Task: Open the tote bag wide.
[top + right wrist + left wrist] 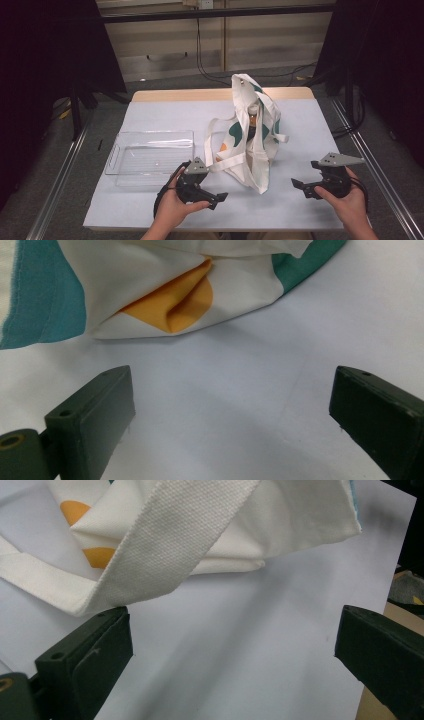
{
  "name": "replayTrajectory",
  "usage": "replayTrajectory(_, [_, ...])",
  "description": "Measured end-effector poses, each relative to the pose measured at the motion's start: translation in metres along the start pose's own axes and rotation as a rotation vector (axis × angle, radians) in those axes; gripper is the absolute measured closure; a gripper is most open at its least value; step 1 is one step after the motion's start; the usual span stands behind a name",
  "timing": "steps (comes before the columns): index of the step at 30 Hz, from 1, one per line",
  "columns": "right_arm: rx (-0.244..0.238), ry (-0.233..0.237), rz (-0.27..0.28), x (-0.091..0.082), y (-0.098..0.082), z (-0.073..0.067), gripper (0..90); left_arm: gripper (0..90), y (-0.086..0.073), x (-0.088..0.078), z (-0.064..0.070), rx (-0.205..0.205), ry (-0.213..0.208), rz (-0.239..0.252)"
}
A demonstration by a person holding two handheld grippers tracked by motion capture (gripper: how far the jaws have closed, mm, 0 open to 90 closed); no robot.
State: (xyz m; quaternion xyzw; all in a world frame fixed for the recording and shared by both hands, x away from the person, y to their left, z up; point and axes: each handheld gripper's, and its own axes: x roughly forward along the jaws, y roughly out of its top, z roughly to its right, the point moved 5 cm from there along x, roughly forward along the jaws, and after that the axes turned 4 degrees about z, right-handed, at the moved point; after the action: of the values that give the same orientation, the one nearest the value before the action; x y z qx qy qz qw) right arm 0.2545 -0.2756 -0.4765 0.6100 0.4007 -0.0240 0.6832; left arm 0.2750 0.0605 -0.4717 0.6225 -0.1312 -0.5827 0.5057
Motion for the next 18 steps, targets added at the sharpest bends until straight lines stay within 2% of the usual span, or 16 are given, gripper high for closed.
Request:
replayTrajectory(14, [0.016,-0.022,0.008,0.001,0.002,0.003,3.1,2.7,0.008,-0.003,-0.001,-0.006,0.005,-0.005])
replayTrajectory(18, [0.036,-0.026,0.012,0.001,0.004,0.004,3.1,2.9,0.012,-0.006,-0.001,-0.009,0.001,0.014])
